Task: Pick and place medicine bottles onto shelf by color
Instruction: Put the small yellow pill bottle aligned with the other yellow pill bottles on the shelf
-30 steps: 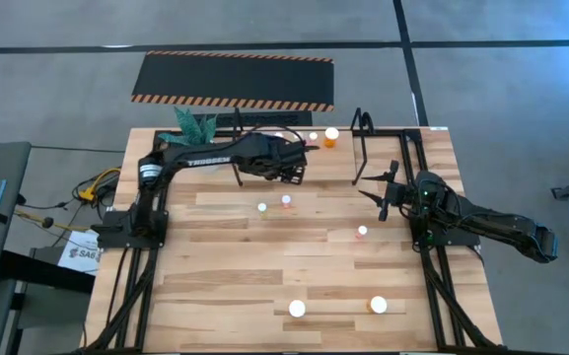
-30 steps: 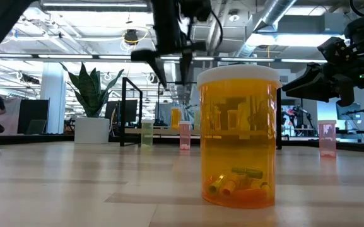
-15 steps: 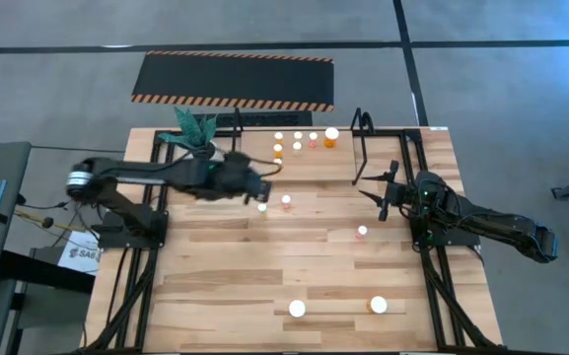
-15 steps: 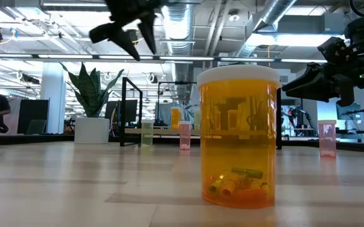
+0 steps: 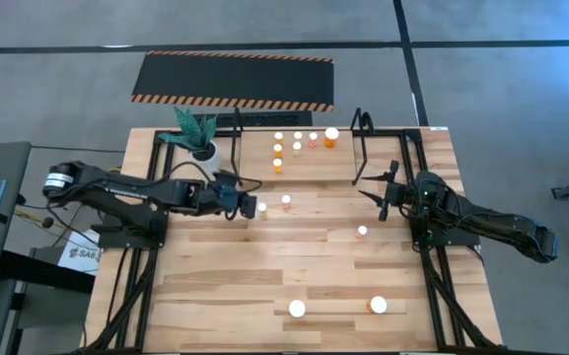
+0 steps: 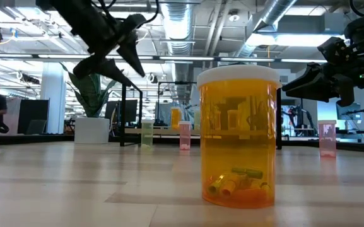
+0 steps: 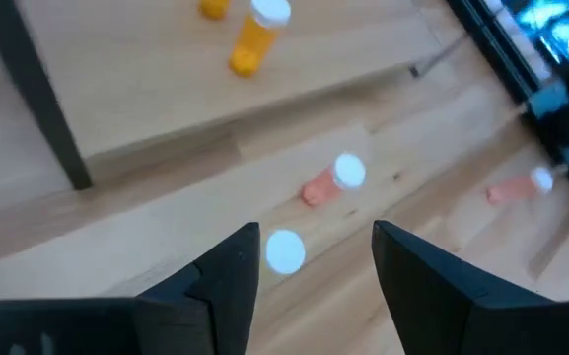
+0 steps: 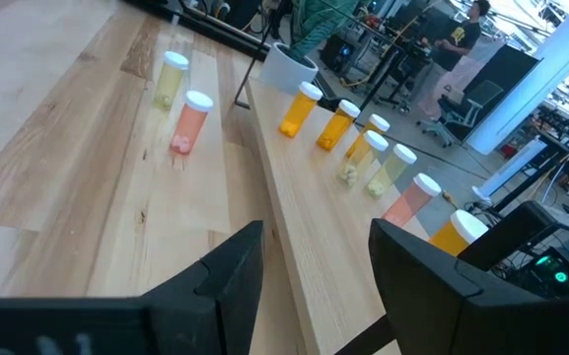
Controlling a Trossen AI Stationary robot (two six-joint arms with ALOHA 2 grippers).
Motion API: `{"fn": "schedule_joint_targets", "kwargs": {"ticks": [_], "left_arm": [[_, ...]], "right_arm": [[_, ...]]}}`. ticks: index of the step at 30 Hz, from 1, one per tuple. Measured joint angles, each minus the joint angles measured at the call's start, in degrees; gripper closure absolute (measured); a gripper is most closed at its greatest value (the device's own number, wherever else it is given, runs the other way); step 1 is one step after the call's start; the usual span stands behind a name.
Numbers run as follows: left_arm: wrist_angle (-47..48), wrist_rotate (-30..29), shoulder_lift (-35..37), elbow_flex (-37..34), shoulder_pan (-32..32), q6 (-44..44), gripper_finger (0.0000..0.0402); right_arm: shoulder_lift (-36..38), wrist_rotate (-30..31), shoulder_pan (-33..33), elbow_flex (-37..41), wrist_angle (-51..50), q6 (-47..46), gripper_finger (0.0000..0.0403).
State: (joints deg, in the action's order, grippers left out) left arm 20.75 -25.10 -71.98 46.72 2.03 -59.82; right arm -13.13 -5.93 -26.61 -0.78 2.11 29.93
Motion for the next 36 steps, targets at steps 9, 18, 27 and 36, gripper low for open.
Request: {"fn": "schedule_joint_targets", "kwargs": {"ticks": [9,18,27,36], "left_arm": [[-0.69,-0.71,-0.29,-0.16,1.9,13.42,0.0219],[-1.7,-2.4,-1.34,-0.11,1.92,19.79,0.0219],[-3.58,-4.42,-5.66,-0.12,2.15,21.63,0.0219],[-8.64,-11.86,-12.0,-0.11,4.86,17.91,0.0219]], "right_arm": [[0.0,0.0,0.02,0.0,0.0,0.0,0.0196],[0.0,0.0,0.0,0.0,0.0,0.0,0.0196],[0.05,0.0,0.02,-0.02,-0.02,0.0,0.0196],[-0.81,0.02,0.0,-0.01,-0.01,0.0,0.0196]]}}
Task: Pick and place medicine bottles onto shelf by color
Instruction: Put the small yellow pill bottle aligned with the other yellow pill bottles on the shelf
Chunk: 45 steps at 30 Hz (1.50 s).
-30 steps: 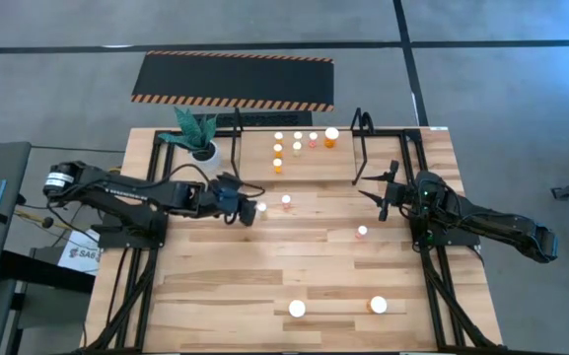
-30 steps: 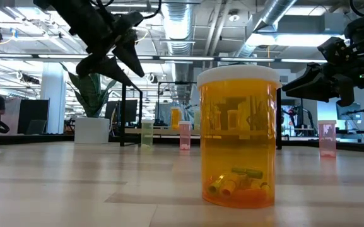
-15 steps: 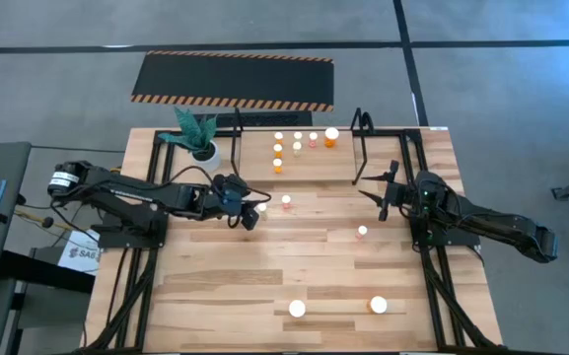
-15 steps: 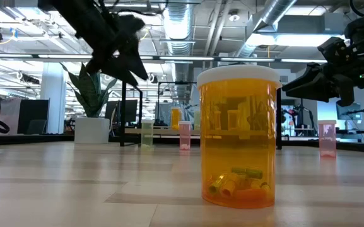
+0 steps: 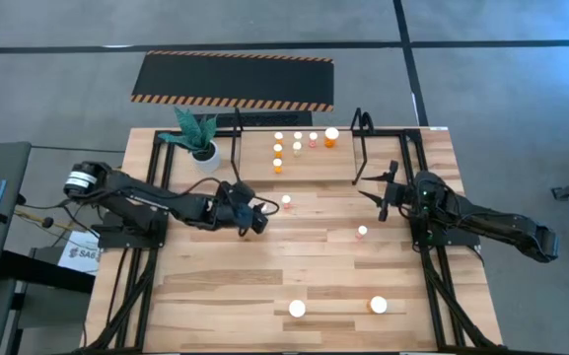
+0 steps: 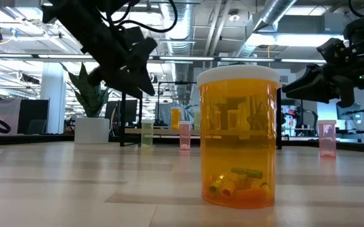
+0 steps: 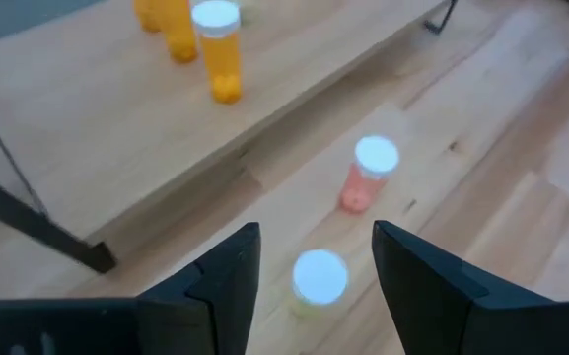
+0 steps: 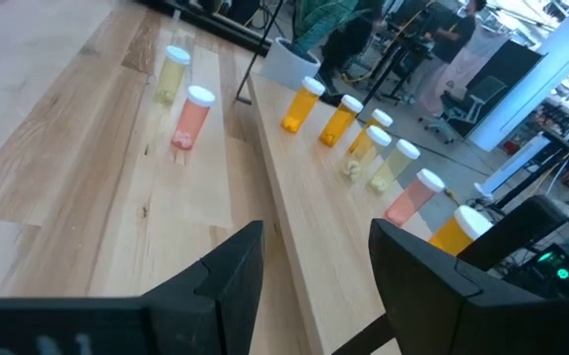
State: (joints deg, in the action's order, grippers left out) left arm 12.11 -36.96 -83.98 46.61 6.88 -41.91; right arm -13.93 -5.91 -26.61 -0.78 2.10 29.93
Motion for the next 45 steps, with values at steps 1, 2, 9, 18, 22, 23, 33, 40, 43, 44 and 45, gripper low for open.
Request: {"fn": "schedule_joint_targets", "kwargs": {"ticks": [1,2,9,18,22,23,33,40,43,44,45], "left_arm": [[-0.35,-1.46,-0.54,0.02,0.73,-0.62,0.0219],[0.12,-3.26,-0.71,-0.01,1.6,-1.08,0.0219],[-0.19,-16.41,-2.82,0.16,7.94,-1.88,0.0219],[0.47,-20.08,-6.22,-0.02,10.55,-8.81,0.0219],[-0.43,-18.4,-6.17,0.0,10.47,-8.72,0.0219],[-0.35,-17.16,-6.17,0.0,10.31,-9.33,0.0219],[0.13,-10.61,-6.17,0.0,8.38,-11.66,0.0219],[0.52,-8.34,0.67,0.0,6.23,-5.39,0.0219],[1.3,-4.05,6.05,0.0,3.26,2.44,0.0219],[1.48,-2.25,7.79,0.0,1.9,5.31,0.0219],[2.04,-0.34,9.59,0.0,0.56,7.95,0.0219]], "right_arm": [[-0.02,0.0,0.0,-0.02,0.01,0.0,0.0196],[-0.07,0.0,0.01,0.0,-0.02,0.0,0.0196],[0.0,0.0,0.02,-0.01,0.01,0.0,0.0196],[0.11,-0.02,0.02,-0.02,-0.01,0.0,0.0196],[0.1,-0.02,0.01,-0.02,-0.01,0.0,0.0196],[0.07,-0.01,0.02,0.0,-0.02,0.0,0.0196],[0.07,-0.02,0.0,-0.02,-0.01,0.0,0.0196],[0.07,-0.02,0.02,-0.01,-0.01,0.0,0.0196],[0.07,-0.02,0.01,0.0,-0.01,0.0,0.0196],[0.08,-0.02,0.0,-0.02,-0.01,0.0,0.0196],[0.07,-0.02,0.0,0.01,0.01,0.0,0.0196]]}}
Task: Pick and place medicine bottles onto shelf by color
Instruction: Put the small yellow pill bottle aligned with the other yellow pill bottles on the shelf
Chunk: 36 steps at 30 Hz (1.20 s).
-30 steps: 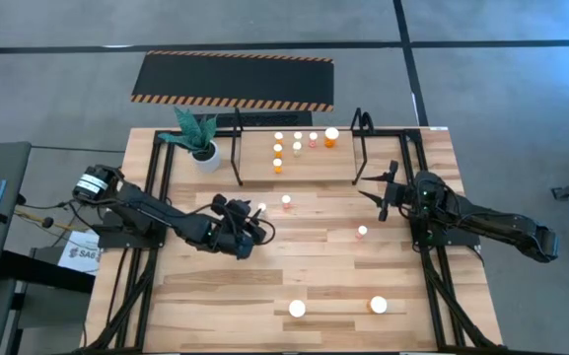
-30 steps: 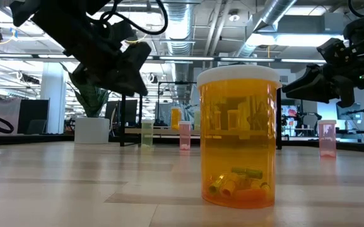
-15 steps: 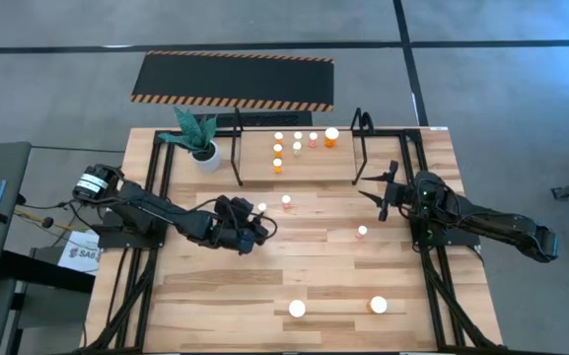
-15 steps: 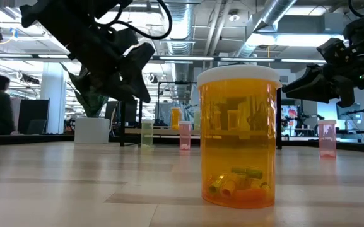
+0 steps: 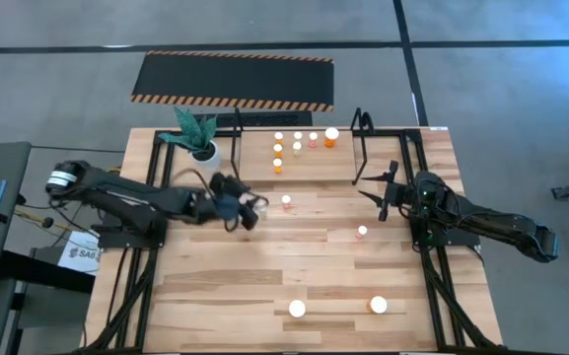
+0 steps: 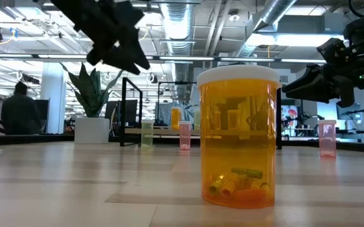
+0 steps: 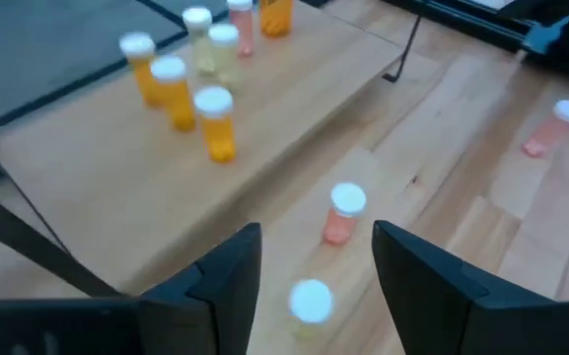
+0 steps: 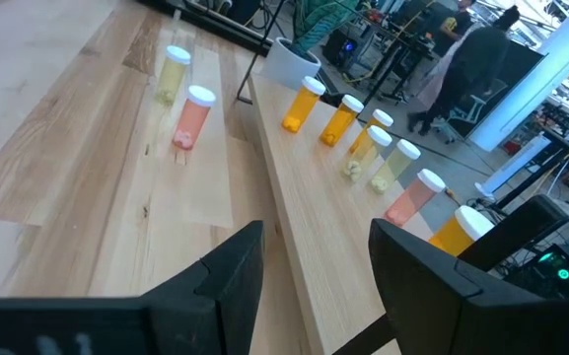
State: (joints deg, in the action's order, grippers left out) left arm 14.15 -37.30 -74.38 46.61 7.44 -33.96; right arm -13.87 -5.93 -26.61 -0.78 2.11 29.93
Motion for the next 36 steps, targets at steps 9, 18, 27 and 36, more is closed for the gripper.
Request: {"fn": "schedule_joint_targets", "kwargs": {"ticks": [9,18,27,36], "left_arm": [[2.8,15.23,11.82,-1.74,-9.88,12.98,0.0219],[-31.74,13.7,26.44,-29.08,-8.77,11.0,0.0219],[-47.59,10.22,24.74,-38.75,-2.78,11.65,0.0219],[-63.27,1.46,9.06,-38.63,2.09,10.66,0.0219]], "right_arm": [[0.0,0.0,0.02,-0.02,0.0,0.0,0.0196],[-0.02,0.02,0.02,-0.01,-0.06,0.0,0.0196],[0.02,0.0,0.0,0.0,-0.04,0.0,0.0196],[0.0,0.0,0.02,-0.01,-0.04,0.0,0.0196]]}}
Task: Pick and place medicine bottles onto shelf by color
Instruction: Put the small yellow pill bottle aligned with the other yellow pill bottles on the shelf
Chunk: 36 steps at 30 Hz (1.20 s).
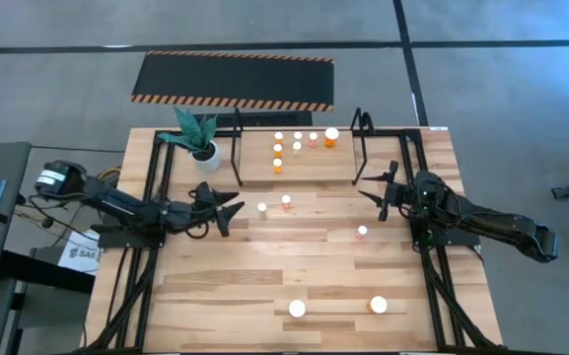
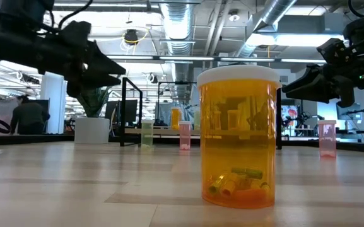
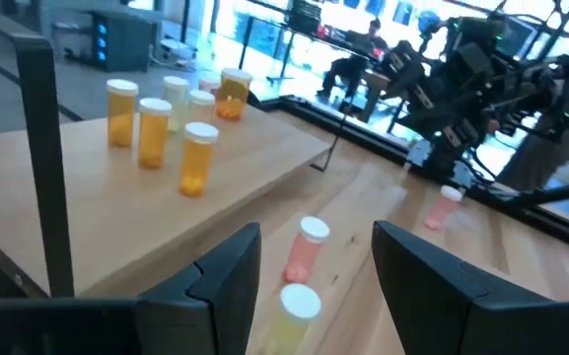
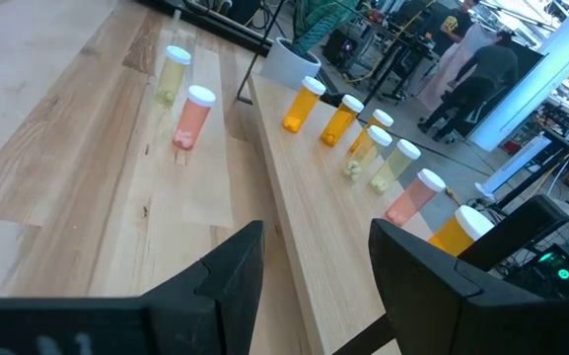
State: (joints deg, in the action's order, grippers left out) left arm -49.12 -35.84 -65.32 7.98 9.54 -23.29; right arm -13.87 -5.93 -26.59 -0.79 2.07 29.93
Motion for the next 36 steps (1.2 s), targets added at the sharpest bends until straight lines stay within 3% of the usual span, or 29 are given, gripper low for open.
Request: {"fn": "schedule_joint_targets", "kwargs": {"ticks": [8,17,22,30,36], "left_arm": [[-3.33,-4.21,-17.39,7.09,1.04,-5.89,0.0219],[-9.09,-26.68,-35.38,14.18,9.11,-7.54,0.0219],[-11.63,-33.33,-43.3,17.39,12.18,-8.1,0.0219],[-12.9,-33.76,-47.38,21.44,12.14,-2.92,0.0219],[-7.82,-31.02,-47.36,22.75,10.71,-5.93,0.0206]], "right_arm": [[0.0,0.0,0.0,0.01,0.0,0.0,0.0196],[0.0,0.0,0.0,0.0,0.01,0.0,0.0196],[0.0,0.0,-0.02,0.01,0.02,0.0,0.0196],[0.0,0.0,-0.02,0.01,0.04,0.0,0.0196],[0.0,0.0,-0.02,0.01,0.04,0.0,0.0196]]}}
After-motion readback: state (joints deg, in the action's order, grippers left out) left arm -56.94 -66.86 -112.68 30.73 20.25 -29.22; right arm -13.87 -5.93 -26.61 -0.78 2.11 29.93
